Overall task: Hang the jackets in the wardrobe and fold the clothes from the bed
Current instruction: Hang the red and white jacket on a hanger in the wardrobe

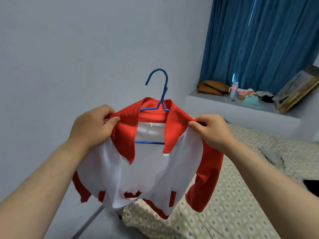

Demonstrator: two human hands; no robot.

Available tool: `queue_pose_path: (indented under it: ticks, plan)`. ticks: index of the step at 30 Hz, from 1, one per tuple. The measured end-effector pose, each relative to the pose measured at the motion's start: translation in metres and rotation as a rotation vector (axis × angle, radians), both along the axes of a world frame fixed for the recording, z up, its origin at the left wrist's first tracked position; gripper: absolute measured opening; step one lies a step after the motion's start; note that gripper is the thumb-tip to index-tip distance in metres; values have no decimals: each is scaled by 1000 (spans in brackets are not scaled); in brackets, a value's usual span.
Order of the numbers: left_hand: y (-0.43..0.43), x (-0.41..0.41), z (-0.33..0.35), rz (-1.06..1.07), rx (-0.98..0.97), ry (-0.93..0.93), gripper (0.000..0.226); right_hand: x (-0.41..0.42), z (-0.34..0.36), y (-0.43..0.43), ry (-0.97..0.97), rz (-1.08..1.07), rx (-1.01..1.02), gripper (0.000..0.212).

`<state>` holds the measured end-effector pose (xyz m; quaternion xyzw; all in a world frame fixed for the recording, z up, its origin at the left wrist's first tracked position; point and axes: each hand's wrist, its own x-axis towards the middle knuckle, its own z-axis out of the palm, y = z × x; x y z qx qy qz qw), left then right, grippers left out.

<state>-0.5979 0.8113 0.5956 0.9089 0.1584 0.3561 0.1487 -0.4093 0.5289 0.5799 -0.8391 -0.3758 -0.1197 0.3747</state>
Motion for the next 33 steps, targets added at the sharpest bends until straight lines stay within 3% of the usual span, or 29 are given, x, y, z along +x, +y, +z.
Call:
queue_pose_path:
  ticks: [3,11,17,22,28,33]
  plan:
    - [-8,18,4,-103,-31,-10,38,-12,8,-25,7,-83,12,17]
    - [-52,99,-31,-323,-138,17,29,7,-13,-97,42,-297,-23,25]
    - [-90,196,-112,-443,-97,183,20,63,-92,-141,188,-441,-68,25]
    - [-110,286,-183,-526,-145,401,27,130,-166,-164,394,-515,-138,25]
    - [-120,397,-269,-590,-207,586,4,222,-252,-174,602,-561,-147,21]
    - [-129,484,-338,-656,-297,707,24,284,-325,-189,667,-641,-166,26]
